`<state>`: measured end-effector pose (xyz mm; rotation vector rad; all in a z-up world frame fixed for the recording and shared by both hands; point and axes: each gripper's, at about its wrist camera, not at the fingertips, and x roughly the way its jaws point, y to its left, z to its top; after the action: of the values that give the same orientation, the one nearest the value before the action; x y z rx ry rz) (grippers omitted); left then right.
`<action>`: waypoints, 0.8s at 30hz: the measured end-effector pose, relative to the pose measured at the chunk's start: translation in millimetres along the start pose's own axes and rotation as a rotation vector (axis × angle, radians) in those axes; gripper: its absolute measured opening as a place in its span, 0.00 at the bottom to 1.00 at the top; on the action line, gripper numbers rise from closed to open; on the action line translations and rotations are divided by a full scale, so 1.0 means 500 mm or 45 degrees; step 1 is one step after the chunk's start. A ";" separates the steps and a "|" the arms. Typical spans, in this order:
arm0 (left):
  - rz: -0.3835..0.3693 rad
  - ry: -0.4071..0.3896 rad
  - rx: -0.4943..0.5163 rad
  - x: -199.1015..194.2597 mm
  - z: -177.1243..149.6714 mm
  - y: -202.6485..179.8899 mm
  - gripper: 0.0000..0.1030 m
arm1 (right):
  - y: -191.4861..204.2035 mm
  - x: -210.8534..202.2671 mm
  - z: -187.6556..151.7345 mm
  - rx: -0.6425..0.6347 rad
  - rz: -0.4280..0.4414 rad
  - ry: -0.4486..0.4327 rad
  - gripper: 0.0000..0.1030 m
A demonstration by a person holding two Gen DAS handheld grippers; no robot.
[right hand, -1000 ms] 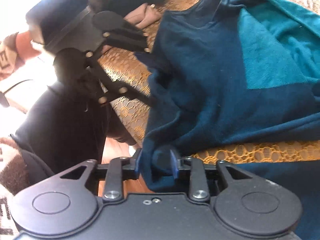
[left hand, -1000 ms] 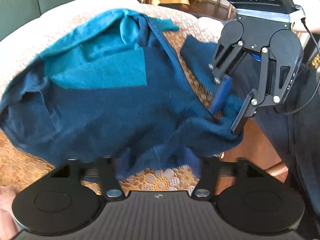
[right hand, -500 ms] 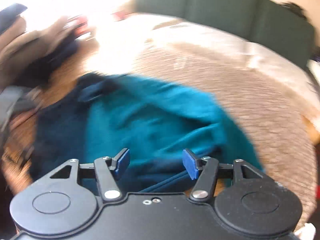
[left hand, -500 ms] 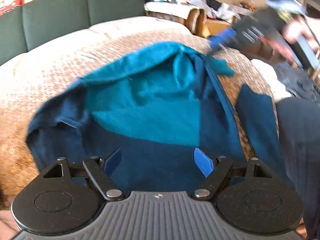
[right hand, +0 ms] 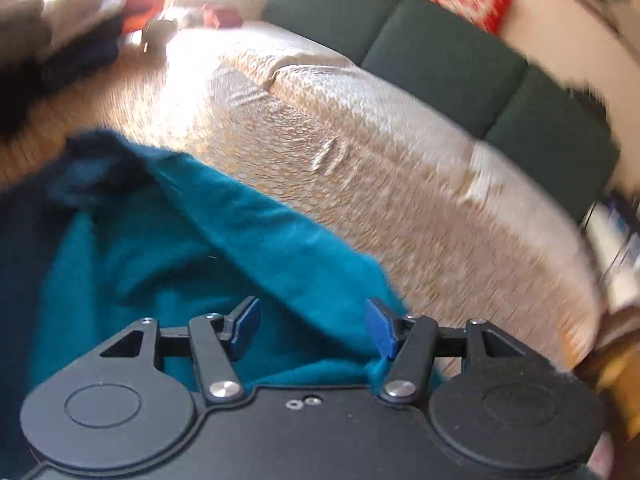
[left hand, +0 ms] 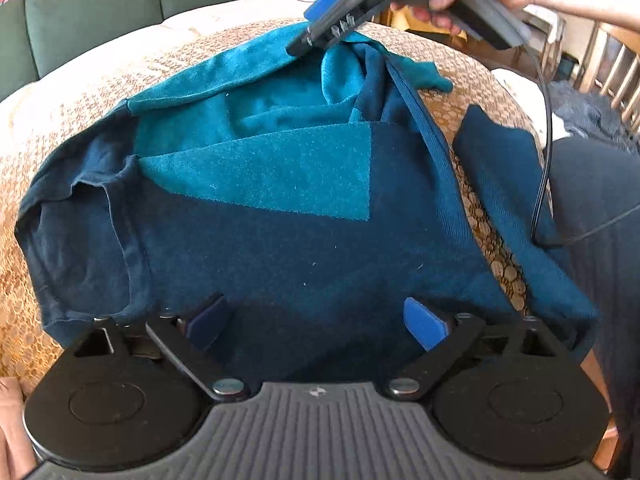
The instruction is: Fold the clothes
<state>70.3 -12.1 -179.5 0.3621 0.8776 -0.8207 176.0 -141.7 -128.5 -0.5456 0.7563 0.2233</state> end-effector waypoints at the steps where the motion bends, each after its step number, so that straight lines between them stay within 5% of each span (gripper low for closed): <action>1: -0.008 -0.007 -0.022 -0.001 -0.001 0.003 0.94 | 0.007 0.011 -0.002 -0.050 -0.012 0.014 1.00; 7: -0.045 -0.027 -0.104 -0.010 0.003 0.014 0.94 | 0.042 0.053 -0.027 -0.262 -0.088 0.049 1.00; 15: -0.067 -0.017 -0.149 -0.010 0.010 0.019 0.94 | -0.013 0.098 0.011 -0.069 -0.124 0.065 1.00; 16: -0.069 -0.012 -0.154 -0.010 0.011 0.020 0.94 | -0.026 0.099 0.021 -0.010 -0.111 0.062 0.97; 19: -0.070 0.000 -0.161 -0.009 0.015 0.022 0.94 | -0.063 0.104 0.054 0.108 -0.114 0.042 0.58; 24: -0.063 0.021 -0.153 -0.006 0.021 0.021 0.94 | -0.129 0.146 0.137 0.207 -0.128 0.017 0.56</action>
<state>82.7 -9.8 -171.1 0.2429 0.9500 -0.8072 293.1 -158.6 -113.8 -0.4299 0.7505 0.0640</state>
